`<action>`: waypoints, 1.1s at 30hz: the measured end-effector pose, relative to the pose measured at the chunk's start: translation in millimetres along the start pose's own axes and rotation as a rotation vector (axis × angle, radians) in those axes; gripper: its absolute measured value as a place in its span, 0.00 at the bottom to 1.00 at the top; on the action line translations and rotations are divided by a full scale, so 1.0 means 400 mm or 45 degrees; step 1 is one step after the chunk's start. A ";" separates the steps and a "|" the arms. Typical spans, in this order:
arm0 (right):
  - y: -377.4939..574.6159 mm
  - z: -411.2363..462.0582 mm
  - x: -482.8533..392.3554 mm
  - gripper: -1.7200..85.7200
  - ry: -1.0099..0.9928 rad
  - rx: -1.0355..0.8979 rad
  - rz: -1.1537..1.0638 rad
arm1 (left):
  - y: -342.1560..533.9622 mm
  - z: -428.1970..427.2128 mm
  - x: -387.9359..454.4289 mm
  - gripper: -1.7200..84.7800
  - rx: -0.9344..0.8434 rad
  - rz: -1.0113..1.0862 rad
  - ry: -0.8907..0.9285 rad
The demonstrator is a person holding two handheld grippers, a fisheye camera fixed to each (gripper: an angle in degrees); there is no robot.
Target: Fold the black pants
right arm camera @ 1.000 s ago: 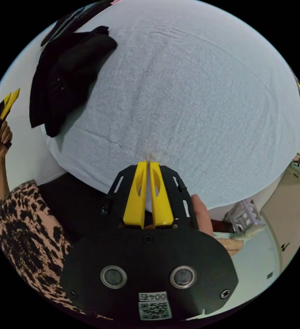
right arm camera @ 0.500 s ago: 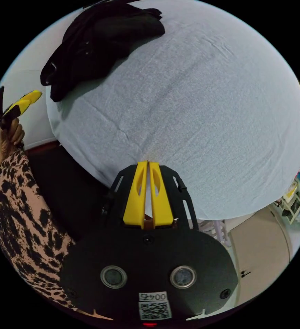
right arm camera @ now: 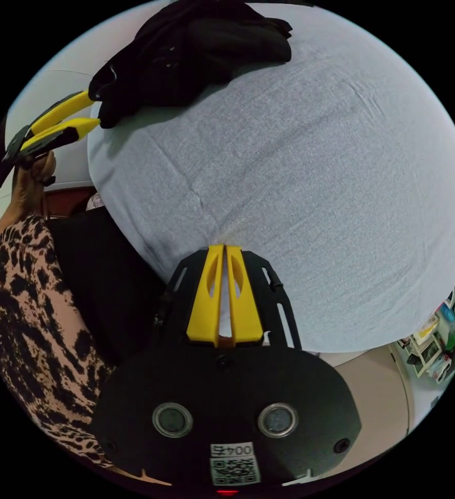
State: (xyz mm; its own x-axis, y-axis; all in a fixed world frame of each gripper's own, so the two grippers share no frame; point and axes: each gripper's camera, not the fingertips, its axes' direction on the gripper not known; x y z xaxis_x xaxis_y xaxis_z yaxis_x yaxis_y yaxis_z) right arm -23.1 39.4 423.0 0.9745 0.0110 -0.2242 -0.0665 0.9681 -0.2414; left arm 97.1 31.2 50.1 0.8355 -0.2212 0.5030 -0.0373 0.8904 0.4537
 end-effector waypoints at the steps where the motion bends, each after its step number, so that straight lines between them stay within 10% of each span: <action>1: -0.005 -0.007 0.008 0.01 -0.010 0.001 0.017 | 0.003 0.007 0.014 0.22 -0.004 0.000 -0.026; 33: 0.102 0.001 0.211 0.02 -0.236 0.202 0.194 | 0.155 -0.184 -0.186 0.05 0.145 -0.471 0.153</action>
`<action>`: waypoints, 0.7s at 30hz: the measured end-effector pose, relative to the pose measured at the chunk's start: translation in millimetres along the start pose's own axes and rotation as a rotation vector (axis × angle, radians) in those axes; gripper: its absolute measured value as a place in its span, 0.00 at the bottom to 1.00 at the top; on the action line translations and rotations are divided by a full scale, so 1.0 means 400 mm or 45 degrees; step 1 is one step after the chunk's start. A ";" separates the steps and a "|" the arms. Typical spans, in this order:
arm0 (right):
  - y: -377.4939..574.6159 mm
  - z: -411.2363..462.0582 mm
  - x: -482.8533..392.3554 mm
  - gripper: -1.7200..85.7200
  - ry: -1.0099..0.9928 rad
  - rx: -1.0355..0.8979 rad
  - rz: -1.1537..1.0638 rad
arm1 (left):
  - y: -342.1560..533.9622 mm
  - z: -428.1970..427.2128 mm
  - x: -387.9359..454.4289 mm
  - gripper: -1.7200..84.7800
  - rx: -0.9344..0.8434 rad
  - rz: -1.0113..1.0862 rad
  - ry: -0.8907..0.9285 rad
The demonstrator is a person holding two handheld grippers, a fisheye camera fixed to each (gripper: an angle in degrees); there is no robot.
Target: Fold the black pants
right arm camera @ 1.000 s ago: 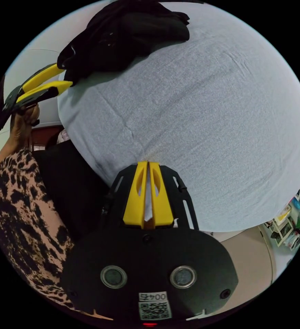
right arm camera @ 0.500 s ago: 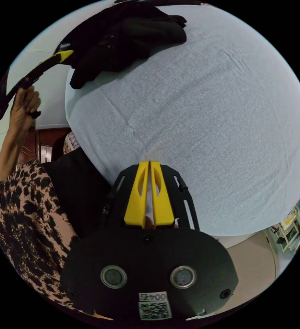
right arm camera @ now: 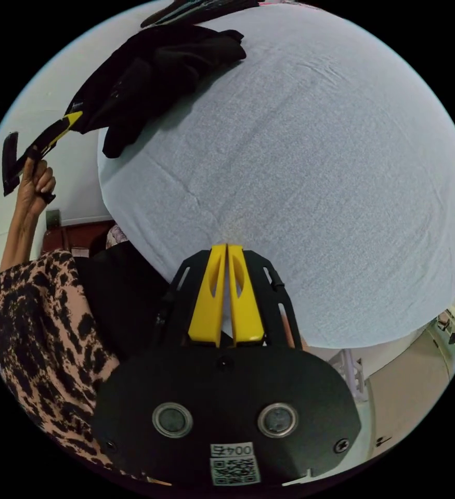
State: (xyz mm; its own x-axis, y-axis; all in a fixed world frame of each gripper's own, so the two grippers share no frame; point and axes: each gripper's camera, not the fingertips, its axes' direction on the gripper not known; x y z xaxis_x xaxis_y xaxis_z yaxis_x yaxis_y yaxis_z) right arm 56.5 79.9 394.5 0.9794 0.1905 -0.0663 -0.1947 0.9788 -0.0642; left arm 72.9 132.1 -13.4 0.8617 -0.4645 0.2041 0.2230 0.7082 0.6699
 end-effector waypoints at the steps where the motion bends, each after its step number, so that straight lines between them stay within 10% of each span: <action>1: 0.003 0.002 0.022 0.03 -0.055 -0.010 0.013 | -0.002 -0.003 -0.006 0.05 -0.005 0.011 0.005; 10: -0.036 -0.084 0.205 0.19 -0.947 0.544 0.160 | -0.006 -0.074 -0.070 0.05 0.011 0.066 0.086; 21: -0.252 0.013 0.247 0.24 -1.205 0.510 0.245 | -0.008 -0.196 -0.208 0.05 0.060 0.053 0.171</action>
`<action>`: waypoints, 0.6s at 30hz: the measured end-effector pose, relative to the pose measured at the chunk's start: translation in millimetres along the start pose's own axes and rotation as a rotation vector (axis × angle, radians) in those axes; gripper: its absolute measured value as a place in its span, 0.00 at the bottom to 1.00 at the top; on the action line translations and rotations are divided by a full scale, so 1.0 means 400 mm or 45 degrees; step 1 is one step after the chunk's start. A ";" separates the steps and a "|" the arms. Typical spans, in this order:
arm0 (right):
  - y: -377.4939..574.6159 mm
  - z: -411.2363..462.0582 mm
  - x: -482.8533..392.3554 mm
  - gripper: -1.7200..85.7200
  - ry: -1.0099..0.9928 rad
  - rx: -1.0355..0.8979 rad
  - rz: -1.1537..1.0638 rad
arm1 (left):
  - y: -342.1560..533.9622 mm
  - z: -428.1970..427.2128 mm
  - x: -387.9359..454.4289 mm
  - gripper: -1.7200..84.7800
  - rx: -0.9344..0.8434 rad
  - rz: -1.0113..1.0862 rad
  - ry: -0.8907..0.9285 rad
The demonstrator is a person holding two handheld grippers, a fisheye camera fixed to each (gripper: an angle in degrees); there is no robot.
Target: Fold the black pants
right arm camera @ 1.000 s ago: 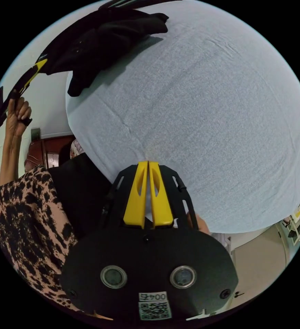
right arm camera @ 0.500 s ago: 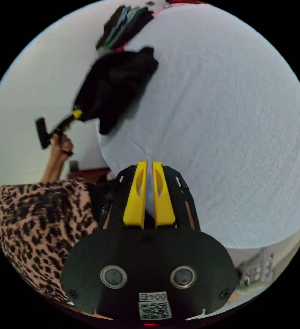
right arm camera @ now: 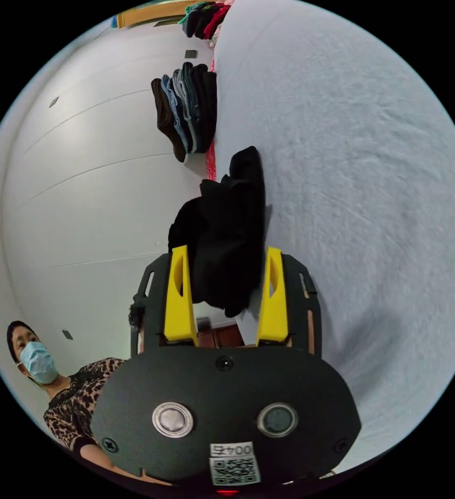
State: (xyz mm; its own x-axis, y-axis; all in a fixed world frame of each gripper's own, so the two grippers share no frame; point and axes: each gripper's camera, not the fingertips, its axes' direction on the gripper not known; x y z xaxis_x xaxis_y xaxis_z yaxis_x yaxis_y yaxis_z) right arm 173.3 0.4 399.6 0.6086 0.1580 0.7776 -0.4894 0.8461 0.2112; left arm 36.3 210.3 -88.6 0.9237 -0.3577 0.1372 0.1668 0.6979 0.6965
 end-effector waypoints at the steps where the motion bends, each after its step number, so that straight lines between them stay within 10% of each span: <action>1: -0.009 0.009 -0.002 0.23 0.000 -0.008 -0.005 | -0.001 -0.005 -0.008 0.05 -0.002 0.003 0.007; 18: 0.076 0.026 -0.150 0.03 0.300 0.003 -0.218 | -0.057 -0.041 -0.049 0.05 -0.017 0.029 0.062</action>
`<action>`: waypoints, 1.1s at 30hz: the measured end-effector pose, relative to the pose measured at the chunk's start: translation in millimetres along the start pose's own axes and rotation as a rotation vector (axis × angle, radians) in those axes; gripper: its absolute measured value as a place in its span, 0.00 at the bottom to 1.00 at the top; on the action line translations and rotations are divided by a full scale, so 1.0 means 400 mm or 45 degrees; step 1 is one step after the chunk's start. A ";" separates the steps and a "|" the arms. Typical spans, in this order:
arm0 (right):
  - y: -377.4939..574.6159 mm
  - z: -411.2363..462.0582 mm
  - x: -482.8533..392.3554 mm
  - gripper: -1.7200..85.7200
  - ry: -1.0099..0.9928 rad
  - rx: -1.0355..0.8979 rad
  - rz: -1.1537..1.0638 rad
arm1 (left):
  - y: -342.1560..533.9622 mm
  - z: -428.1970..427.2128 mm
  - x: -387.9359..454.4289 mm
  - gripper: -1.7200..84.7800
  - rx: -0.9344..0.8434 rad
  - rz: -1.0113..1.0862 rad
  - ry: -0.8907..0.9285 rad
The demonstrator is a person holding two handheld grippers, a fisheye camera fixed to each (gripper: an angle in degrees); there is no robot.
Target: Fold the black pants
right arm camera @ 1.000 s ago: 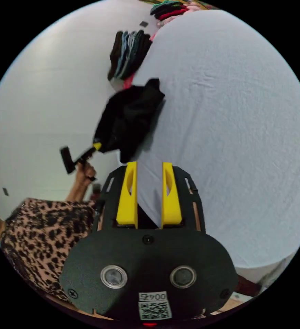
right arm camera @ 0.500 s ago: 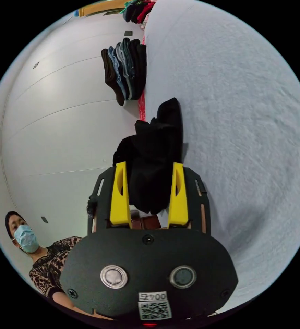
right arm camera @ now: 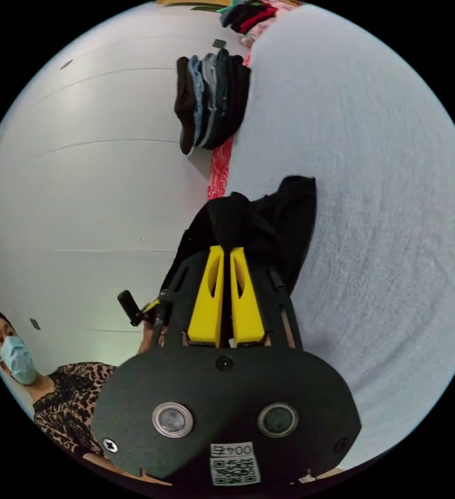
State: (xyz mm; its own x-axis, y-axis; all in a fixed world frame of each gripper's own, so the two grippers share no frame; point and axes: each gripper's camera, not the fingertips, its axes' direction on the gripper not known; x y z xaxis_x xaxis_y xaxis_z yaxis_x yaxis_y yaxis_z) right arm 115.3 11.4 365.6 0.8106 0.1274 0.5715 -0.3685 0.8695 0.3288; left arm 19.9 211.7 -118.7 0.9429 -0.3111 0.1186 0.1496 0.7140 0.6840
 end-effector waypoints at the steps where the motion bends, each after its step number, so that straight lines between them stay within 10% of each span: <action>1: 0.008 -0.032 -0.055 0.03 0.083 0.023 -0.085 | -0.025 -0.024 0.008 0.05 0.025 0.021 0.017; 15: 0.320 -0.380 -0.419 0.03 0.691 0.229 -0.483 | -0.362 -0.298 0.393 0.05 0.271 0.782 0.087; 23: 0.656 -0.225 -0.020 0.05 0.499 0.163 -0.008 | -0.222 0.118 0.219 0.05 -0.293 0.406 0.045; 33: 0.764 -0.121 0.028 0.13 0.614 0.030 -0.066 | -0.194 0.273 0.125 0.05 -0.334 0.067 0.154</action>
State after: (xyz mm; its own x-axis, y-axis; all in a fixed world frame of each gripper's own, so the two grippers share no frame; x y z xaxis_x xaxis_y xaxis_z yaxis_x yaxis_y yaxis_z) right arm 33.7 301.6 436.0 0.9446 0.2957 0.1423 -0.3278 0.8702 0.3677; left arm 22.9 72.2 -87.3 0.9778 -0.2034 0.0513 0.1563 0.8698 0.4680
